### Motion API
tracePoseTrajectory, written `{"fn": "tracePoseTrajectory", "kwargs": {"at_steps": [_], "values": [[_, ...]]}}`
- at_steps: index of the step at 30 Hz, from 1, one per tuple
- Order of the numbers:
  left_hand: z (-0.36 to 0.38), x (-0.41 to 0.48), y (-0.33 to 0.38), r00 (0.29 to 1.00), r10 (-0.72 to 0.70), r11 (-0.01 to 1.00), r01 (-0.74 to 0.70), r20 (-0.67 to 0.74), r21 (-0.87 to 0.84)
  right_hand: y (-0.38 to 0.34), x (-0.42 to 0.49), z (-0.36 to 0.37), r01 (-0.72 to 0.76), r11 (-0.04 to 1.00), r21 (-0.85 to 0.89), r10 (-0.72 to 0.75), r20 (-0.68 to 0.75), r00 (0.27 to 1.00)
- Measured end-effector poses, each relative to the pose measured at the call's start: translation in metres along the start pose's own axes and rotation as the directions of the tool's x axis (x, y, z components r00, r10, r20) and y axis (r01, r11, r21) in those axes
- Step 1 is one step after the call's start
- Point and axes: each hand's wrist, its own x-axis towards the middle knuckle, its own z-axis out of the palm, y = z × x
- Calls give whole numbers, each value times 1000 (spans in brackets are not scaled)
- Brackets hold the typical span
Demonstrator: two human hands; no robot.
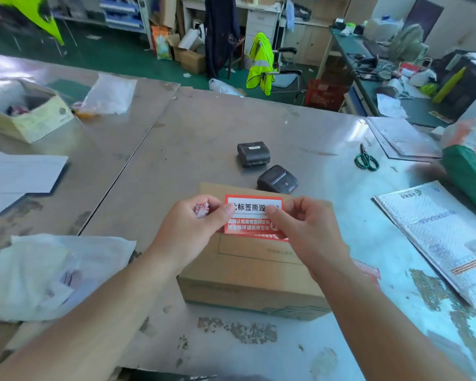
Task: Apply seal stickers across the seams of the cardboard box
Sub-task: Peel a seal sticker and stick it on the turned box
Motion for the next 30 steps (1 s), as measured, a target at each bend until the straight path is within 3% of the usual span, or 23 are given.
{"fn": "tracePoseTrajectory", "kwargs": {"at_steps": [5,10,13,19,24,30], "values": [[-14,0,-13,999,-15,999,16,40,-30,3,-3,23,-32,999,-5,32,-8,999],[-14,5,-17,993,-55,968,79,106,-239,2,1,28,-27,995,-96,23,-48,999],[-10,10,-19,996,-50,970,65,68,-234,2,3,32,-24,978,-209,11,-64,998],[-12,19,-25,990,-102,945,125,93,-302,1,8,42,222,936,-272,-209,79,975],[-12,24,-25,981,-115,855,177,155,-487,3,11,46,292,945,-147,-257,220,941],[-24,28,-31,966,-41,805,183,255,-565,-3,16,53,381,923,-54,-349,299,888]]}}
